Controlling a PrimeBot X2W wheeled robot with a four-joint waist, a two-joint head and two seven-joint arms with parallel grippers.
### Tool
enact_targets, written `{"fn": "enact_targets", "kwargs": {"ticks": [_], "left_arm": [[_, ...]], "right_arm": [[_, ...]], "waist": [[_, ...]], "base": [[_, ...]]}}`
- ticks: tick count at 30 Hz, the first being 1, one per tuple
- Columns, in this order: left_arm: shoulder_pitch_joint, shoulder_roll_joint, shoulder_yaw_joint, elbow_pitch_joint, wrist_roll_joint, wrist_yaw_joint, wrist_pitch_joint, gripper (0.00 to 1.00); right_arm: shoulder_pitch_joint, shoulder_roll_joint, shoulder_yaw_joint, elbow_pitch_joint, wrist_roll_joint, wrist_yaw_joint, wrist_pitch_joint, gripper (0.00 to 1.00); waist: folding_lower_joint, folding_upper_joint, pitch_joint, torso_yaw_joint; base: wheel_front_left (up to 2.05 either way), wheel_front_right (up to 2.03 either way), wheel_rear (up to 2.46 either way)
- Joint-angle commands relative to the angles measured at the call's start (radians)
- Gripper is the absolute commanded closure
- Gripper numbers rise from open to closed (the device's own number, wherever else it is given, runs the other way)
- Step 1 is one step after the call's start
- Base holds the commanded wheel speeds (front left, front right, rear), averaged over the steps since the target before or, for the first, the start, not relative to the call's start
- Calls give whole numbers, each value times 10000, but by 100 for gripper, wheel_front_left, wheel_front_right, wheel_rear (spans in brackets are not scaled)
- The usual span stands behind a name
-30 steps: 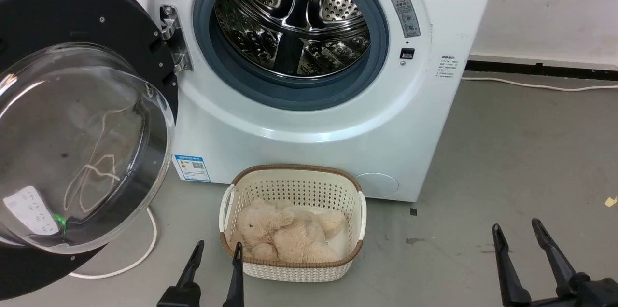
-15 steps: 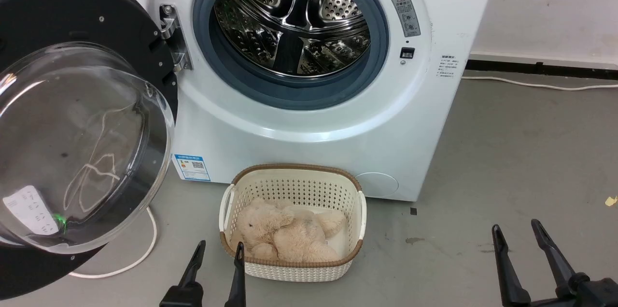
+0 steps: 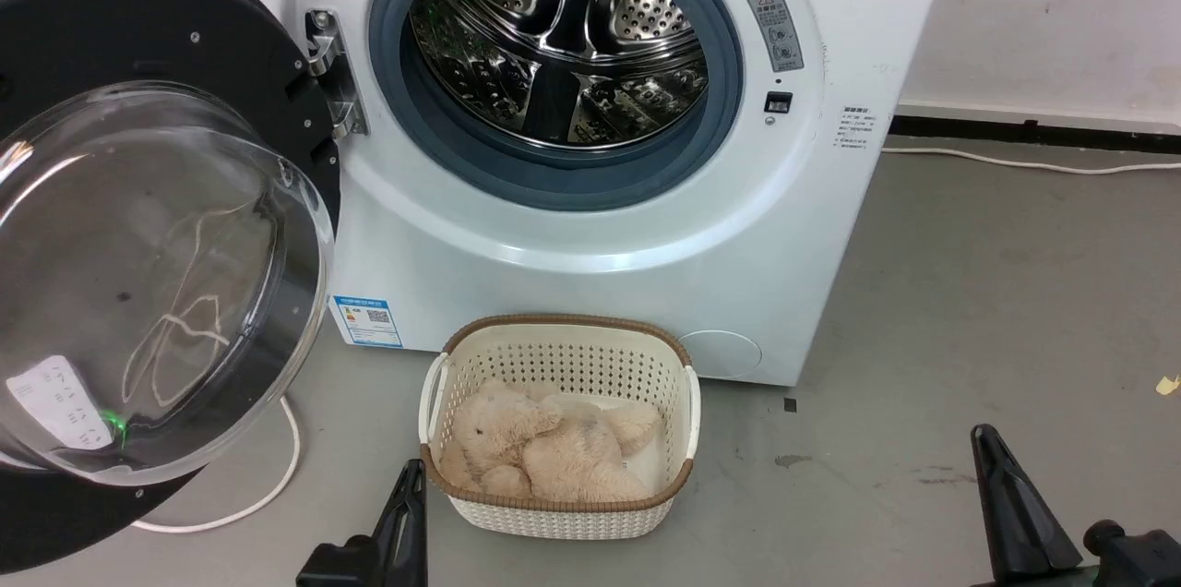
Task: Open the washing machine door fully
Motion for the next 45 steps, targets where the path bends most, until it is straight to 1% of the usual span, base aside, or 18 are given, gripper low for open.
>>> {"fn": "enact_targets", "kwargs": {"ticks": [1, 45], "left_arm": [[-37, -19, 41, -30, 54, -47, 42, 100], [-379, -233, 819, -393, 590, -533, 937, 100]], "right_arm": [[-56, 2, 24, 17, -29, 0, 52, 100], [-603, 19, 301, 172, -313, 3, 956, 100]], "waist": [[0, 0, 2, -4], [0, 0, 71, -118]], "base": [[0, 0, 0], [0, 0, 0]]}}
